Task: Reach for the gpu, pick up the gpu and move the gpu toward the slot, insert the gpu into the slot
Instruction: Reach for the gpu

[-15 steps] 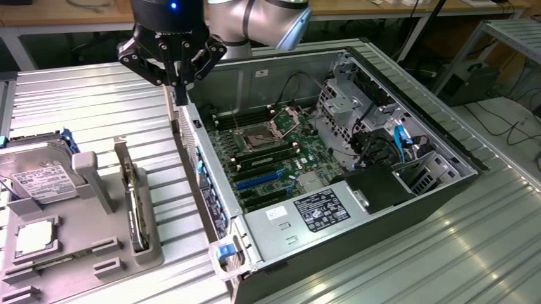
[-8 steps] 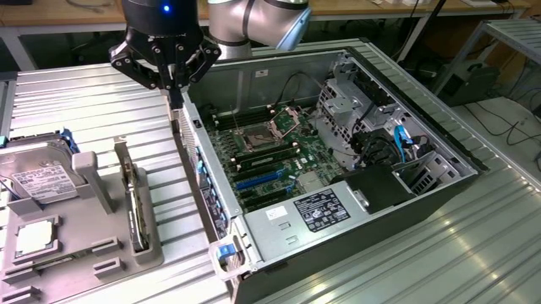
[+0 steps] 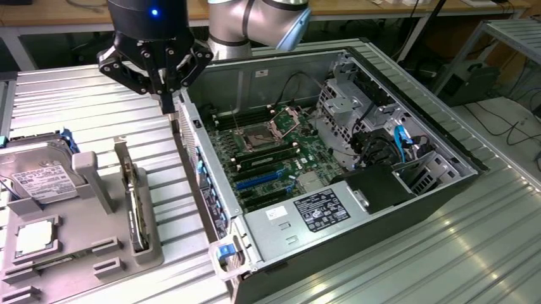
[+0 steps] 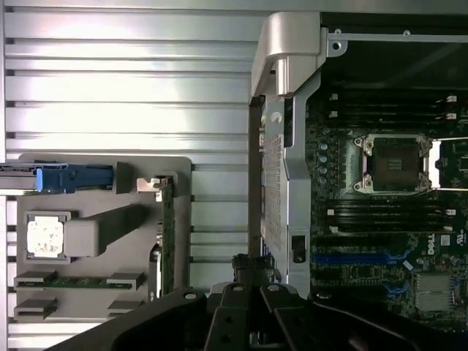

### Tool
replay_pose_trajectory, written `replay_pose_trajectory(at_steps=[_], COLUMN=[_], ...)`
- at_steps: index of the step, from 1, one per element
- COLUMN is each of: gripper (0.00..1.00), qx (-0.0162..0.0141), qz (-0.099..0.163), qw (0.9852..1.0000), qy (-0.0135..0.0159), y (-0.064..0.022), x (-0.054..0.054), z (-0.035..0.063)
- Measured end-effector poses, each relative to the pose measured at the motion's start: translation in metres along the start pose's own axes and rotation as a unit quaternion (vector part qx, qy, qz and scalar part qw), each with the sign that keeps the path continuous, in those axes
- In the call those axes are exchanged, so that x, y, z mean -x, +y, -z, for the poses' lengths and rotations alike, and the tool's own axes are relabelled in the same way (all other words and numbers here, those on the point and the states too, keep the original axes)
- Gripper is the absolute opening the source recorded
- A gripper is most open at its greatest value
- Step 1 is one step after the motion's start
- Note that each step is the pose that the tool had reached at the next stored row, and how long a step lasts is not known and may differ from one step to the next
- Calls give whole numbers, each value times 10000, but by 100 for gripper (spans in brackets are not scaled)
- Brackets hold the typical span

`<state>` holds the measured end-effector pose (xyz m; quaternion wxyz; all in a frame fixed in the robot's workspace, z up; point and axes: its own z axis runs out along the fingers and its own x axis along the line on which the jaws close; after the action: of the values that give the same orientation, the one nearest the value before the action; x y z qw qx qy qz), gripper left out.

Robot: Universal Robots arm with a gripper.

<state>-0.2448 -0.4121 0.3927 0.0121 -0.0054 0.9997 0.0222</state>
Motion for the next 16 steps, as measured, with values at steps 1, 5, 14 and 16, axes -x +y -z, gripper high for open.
replay_pose_trajectory(at_steps=[1, 5, 14, 16], gripper=[11, 11, 11, 11], qx=[0, 1, 2, 2], qz=[7, 34, 79, 91], qw=[10000, 10000, 10000, 10000], qy=[0, 2, 4, 4], y=[-7, -36, -91, -105], x=[-15, -78, -235, -274], z=[0, 4, 10, 11])
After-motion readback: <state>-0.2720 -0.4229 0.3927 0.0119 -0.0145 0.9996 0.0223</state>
